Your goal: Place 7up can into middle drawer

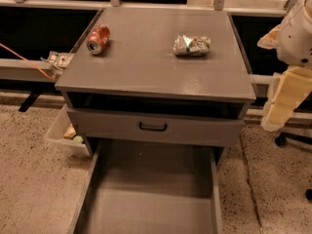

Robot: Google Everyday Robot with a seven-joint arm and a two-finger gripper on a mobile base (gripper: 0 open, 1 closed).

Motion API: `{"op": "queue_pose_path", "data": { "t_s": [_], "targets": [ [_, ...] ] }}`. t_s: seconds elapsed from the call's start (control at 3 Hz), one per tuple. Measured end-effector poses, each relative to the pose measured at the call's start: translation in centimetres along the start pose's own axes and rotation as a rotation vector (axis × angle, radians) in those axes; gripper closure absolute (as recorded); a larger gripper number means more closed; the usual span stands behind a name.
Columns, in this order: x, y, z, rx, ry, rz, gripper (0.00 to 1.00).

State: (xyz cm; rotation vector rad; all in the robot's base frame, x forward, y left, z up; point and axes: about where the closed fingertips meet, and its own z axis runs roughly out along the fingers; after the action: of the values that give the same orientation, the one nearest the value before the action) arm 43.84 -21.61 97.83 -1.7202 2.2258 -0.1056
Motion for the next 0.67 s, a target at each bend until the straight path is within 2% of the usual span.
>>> {"op": "queue_pose_path", "data": {
  "t_s": [0.33,0.67],
  "targets": [
    [0.0,0.0,0.0,0.000,0.000,0.000,0.00],
    [-0.7,-1.6,-0.1,0.009,-0.021,-0.031,0.00]
  ]
}}
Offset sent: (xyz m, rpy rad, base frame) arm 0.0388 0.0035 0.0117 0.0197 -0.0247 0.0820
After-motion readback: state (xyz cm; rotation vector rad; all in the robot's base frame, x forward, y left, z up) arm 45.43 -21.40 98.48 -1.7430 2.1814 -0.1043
